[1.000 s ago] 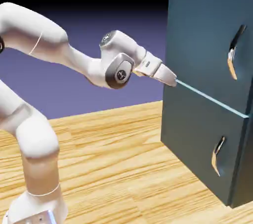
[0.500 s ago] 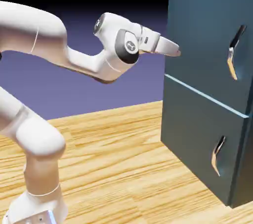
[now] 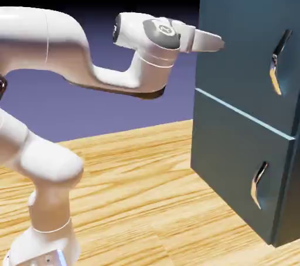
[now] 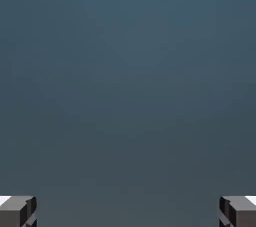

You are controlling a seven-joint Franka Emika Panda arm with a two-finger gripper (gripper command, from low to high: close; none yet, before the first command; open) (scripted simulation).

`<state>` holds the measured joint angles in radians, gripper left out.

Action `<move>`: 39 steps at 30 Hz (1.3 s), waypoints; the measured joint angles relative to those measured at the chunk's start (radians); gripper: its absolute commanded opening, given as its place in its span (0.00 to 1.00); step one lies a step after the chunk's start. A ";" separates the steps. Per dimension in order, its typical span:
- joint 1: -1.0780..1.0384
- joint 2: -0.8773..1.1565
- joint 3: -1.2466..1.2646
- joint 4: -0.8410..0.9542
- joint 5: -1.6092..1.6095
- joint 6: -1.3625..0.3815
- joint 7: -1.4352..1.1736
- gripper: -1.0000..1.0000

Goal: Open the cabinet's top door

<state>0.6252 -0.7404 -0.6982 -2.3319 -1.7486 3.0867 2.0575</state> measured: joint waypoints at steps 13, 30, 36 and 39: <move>0.198 -0.055 -0.226 0.155 -0.565 0.016 0.426 0.50; 0.496 -0.080 -0.514 0.379 -1.107 0.024 0.832 0.50; 0.546 -0.052 -0.548 0.412 -1.099 0.003 0.835 0.00; 0.438 -0.037 -0.474 0.331 -1.067 -0.041 0.839 0.00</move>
<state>1.0628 -0.7778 -1.1720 -2.0006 -2.8152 3.0459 2.8968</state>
